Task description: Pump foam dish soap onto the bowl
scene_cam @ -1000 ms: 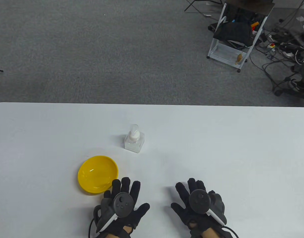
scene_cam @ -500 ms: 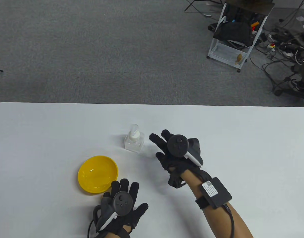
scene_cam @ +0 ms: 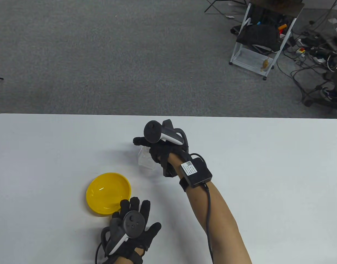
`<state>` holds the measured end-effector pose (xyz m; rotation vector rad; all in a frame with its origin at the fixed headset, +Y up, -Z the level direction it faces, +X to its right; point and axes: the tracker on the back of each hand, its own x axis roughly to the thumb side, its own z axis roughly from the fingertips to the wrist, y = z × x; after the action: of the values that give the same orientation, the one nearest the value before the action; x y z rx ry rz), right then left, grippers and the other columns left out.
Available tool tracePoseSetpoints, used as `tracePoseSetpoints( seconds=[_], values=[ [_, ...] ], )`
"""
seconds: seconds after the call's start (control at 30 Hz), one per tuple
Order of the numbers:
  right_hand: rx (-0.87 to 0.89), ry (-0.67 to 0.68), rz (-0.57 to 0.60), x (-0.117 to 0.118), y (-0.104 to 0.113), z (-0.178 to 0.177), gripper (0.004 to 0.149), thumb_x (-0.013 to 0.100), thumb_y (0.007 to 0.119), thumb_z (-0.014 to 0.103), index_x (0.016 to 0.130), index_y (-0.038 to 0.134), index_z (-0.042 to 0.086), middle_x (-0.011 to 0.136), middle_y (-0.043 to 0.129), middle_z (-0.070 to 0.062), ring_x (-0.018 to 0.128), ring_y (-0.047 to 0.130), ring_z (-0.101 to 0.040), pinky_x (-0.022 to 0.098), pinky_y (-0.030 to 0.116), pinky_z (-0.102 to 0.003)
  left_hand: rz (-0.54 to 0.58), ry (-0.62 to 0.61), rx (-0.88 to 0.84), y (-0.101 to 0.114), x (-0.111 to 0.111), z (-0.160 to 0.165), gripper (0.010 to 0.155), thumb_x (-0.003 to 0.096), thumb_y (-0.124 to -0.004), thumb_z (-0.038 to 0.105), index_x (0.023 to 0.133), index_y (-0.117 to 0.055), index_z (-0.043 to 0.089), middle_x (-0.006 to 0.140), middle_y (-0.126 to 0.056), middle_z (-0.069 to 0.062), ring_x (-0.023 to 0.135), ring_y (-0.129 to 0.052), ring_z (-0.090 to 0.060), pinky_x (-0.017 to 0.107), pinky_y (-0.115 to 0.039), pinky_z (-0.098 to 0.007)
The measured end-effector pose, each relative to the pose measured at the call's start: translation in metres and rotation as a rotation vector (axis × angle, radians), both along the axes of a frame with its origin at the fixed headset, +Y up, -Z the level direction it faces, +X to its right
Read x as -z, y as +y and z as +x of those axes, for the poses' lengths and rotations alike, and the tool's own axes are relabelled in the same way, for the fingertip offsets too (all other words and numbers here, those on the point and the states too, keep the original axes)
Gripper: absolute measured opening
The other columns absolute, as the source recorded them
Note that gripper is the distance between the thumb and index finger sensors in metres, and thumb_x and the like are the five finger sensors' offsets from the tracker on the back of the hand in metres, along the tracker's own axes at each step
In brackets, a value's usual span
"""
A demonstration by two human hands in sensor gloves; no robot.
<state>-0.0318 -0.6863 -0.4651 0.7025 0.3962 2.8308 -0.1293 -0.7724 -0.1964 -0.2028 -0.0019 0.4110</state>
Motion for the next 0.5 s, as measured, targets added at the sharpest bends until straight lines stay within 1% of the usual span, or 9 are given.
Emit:
tracePoseSetpoints(
  seconds=[0.07, 0.17, 0.23, 0.37, 0.43, 0.5],
  values=[
    [0.02, -0.003, 0.016, 0.002, 0.001, 0.0, 0.055, 0.042, 0.085, 0.018, 0.088, 0.076, 0.047, 0.111, 0.055, -0.002, 0.092, 0.072, -0.028, 0.059, 0.072, -0.06, -0.002, -0.001, 0.004, 0.0, 0.0, 0.0, 0.086, 0.0369, -0.068, 0.073, 0.108, -0.034, 0.039, 0.118, -0.018, -0.003, 0.11, -0.01, -0.038, 0.073, -0.024, -0.07],
    [0.017, -0.045, 0.079, 0.002, 0.009, 0.002, 0.053, 0.039, 0.09, 0.022, 0.087, 0.08, 0.041, 0.103, 0.067, -0.006, 0.081, 0.081, -0.03, 0.055, 0.079, -0.055, -0.004, -0.001, 0.009, 0.0, 0.0, 0.0, 0.085, 0.0373, -0.068, 0.072, 0.108, -0.033, 0.039, 0.118, -0.018, -0.004, 0.11, -0.01, -0.038, 0.073, -0.024, -0.07],
    [0.03, -0.049, 0.096, 0.0, 0.016, 0.008, 0.052, 0.038, 0.09, 0.023, 0.086, 0.08, 0.039, 0.1, 0.068, -0.009, 0.075, 0.084, -0.031, 0.052, 0.082, -0.053, -0.005, -0.001, 0.01, 0.0, 0.0, 0.0, 0.085, 0.0375, -0.068, 0.072, 0.108, -0.032, 0.04, 0.118, -0.018, -0.004, 0.11, -0.01, -0.038, 0.073, -0.024, -0.07],
    [0.075, -0.058, 0.15, -0.013, 0.04, 0.03, 0.054, 0.037, 0.092, 0.029, 0.089, 0.079, 0.033, 0.093, 0.074, -0.016, 0.061, 0.09, -0.032, 0.044, 0.086, -0.05, 0.0, -0.003, -0.002, 0.0, 0.0, 0.0, 0.085, 0.0376, -0.068, 0.072, 0.108, -0.033, 0.039, 0.118, -0.019, -0.004, 0.11, -0.01, -0.038, 0.073, -0.024, -0.07],
    [0.081, -0.07, 0.16, -0.023, 0.051, 0.044, 0.055, 0.037, 0.093, 0.031, 0.09, 0.079, 0.032, 0.091, 0.075, -0.017, 0.059, 0.091, -0.032, 0.042, 0.087, -0.05, -0.005, -0.004, -0.005, 0.0, 0.0, 0.0, 0.085, 0.0376, -0.068, 0.072, 0.108, -0.033, 0.039, 0.118, -0.019, -0.004, 0.109, -0.011, -0.038, 0.073, -0.025, -0.07],
    [0.091, -0.075, 0.171, -0.034, 0.057, 0.057, 0.056, 0.036, 0.093, 0.032, 0.09, 0.079, 0.03, 0.089, 0.077, -0.018, 0.056, 0.091, -0.032, 0.04, 0.088, -0.049, -0.008, -0.003, -0.007, 0.0, 0.0, 0.0, 0.085, 0.0377, -0.068, 0.071, 0.108, -0.033, 0.039, 0.118, -0.019, -0.004, 0.109, -0.011, -0.038, 0.073, -0.025, -0.07]
  ],
)
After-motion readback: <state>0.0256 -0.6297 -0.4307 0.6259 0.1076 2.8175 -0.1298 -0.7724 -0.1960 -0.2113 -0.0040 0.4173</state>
